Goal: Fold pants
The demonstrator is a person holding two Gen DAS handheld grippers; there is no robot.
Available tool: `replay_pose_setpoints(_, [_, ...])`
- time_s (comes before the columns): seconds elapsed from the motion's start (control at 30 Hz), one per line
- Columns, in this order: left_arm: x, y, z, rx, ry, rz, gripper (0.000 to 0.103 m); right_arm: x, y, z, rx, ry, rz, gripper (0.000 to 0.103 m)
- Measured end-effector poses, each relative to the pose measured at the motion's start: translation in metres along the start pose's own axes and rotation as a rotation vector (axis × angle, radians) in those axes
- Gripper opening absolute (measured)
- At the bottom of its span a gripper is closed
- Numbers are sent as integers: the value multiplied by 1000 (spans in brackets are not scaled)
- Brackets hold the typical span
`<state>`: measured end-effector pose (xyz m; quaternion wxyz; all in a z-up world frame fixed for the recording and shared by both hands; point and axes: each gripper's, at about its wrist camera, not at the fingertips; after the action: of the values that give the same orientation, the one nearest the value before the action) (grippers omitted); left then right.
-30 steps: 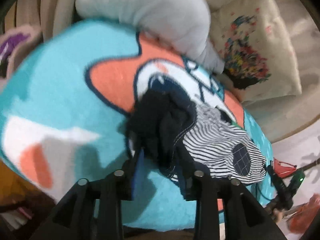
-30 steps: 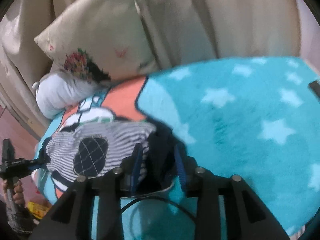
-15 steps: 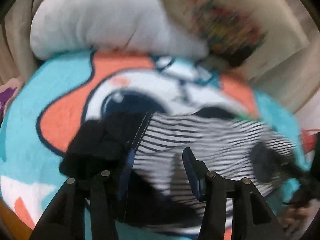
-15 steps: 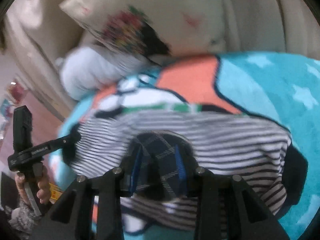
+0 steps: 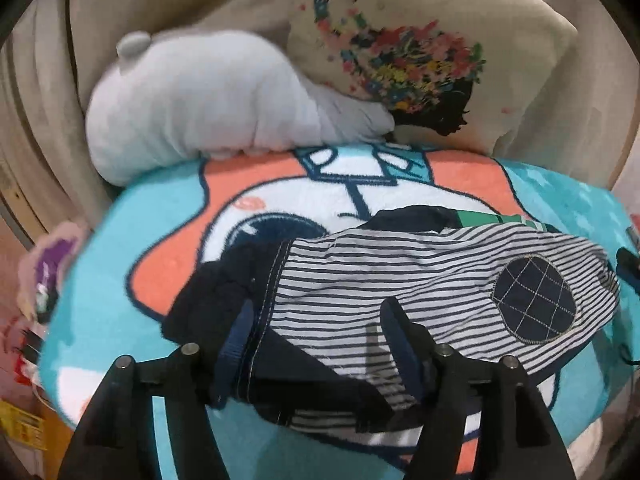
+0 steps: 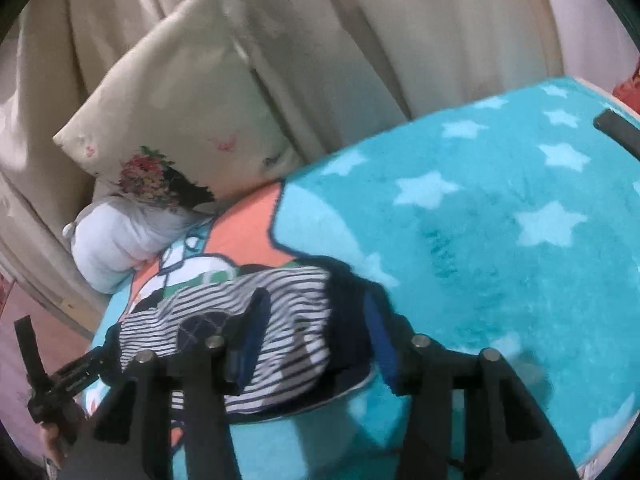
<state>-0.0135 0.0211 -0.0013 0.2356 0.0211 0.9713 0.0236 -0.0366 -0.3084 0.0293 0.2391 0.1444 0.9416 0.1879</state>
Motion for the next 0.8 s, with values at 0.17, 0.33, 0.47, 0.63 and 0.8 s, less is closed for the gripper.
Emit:
replay_pose_setpoints(0.17, [6,-5,-1,-47,6,18,72,7,18,8,31,20,-52,48])
replay_pose_setpoints(0.33, [11,-6,-3,-89,-3,26,72,13,20,8,37,26,-65,49])
replay_pose_setpoints(0.47, [15,-11,-10,-110,-19,39,72,20,19,3,36,28,-67,49])
replay_pose_setpoints(0.63, [17,-17,-15,-117,-27,57,72,25,21,1,34,26,-69,50])
replay_pose_setpoints(0.8, [18,-23,-18,-120,-29,72,72,28,18,-1,25,23,-64,50])
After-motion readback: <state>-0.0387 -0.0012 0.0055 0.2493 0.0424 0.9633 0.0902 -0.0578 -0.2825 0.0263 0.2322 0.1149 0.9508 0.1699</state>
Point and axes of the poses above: each gripper's, at about its wrist camera, not at the fingertips, and z roughly the way its jaws point, y to its left, x to its underside, and after that the axes turned 15 degrees about y, right-handed
